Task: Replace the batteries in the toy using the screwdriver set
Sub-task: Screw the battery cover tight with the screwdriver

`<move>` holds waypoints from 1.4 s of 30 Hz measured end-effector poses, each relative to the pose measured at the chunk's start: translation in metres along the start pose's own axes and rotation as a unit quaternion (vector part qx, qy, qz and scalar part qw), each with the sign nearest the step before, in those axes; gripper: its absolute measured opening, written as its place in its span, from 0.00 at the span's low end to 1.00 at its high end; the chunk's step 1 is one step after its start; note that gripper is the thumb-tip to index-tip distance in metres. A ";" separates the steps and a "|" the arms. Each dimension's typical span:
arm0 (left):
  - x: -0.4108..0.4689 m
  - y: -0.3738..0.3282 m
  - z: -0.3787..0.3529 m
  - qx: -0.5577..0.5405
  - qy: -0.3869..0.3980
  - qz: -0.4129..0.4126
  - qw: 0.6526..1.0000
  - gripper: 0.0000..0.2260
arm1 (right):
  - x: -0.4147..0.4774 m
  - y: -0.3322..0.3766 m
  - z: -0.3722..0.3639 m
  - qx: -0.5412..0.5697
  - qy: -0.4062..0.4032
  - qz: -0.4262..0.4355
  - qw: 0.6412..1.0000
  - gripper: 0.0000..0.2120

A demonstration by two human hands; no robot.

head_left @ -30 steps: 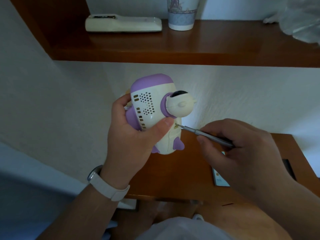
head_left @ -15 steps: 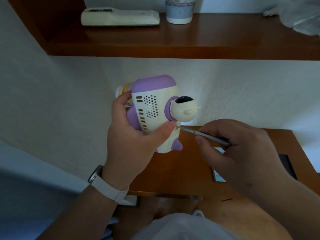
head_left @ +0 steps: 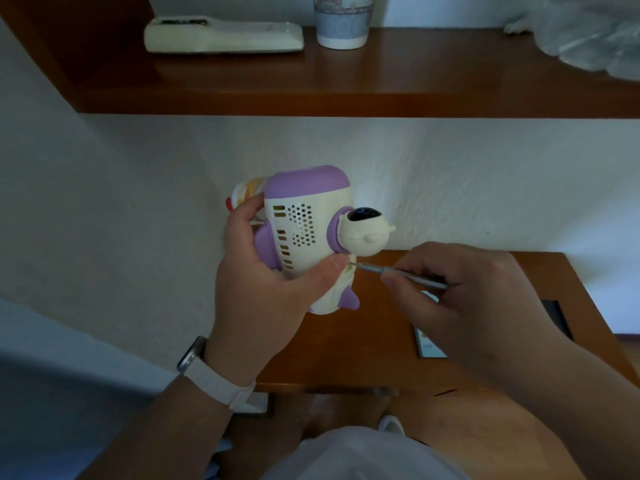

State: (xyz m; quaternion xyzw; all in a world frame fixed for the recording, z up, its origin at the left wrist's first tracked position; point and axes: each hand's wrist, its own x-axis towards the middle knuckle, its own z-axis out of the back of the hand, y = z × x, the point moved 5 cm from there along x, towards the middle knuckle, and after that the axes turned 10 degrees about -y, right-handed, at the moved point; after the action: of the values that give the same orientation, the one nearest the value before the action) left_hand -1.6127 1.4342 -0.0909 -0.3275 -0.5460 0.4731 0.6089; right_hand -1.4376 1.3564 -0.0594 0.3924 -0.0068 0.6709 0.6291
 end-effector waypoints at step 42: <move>-0.011 -0.003 0.027 -0.039 0.017 -0.025 0.999 0.37 | -0.025 0.026 -0.002 0.017 -0.002 -0.057 0.998 0.11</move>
State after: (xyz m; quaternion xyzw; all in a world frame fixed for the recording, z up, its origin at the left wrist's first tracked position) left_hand -1.6377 1.4202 -0.0870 -0.3449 -0.5619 0.4304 0.6165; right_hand -1.4638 1.3315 -0.0614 0.4041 0.0260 0.6331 0.6597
